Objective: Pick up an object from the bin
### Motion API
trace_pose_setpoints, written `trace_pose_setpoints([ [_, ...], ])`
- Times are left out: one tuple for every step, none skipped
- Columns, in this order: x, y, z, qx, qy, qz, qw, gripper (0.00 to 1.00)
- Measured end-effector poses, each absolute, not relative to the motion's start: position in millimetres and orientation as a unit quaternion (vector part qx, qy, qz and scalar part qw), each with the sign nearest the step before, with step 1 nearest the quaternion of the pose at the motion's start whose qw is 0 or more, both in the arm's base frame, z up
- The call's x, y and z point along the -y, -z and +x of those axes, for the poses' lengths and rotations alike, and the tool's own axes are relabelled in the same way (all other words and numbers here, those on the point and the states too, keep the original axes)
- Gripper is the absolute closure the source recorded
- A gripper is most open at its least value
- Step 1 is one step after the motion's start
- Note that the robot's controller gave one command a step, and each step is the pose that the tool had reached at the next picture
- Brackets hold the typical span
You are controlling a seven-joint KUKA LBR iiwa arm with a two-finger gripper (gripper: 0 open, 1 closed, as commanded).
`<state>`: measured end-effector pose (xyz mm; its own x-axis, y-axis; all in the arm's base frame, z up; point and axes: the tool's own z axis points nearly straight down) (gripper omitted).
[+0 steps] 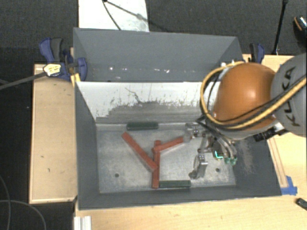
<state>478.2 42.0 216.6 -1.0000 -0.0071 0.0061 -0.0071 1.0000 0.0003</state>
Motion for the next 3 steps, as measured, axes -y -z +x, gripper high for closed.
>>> trace_pose_setpoints([
  [-28.1,-82.0,527.3,0.990,0.000,0.140,0.001,0.00],
  [-45.9,-72.8,561.4,0.979,0.000,0.202,-0.004,0.00],
  [-88.1,-73.0,588.2,0.936,0.000,0.353,-0.004,0.00],
])
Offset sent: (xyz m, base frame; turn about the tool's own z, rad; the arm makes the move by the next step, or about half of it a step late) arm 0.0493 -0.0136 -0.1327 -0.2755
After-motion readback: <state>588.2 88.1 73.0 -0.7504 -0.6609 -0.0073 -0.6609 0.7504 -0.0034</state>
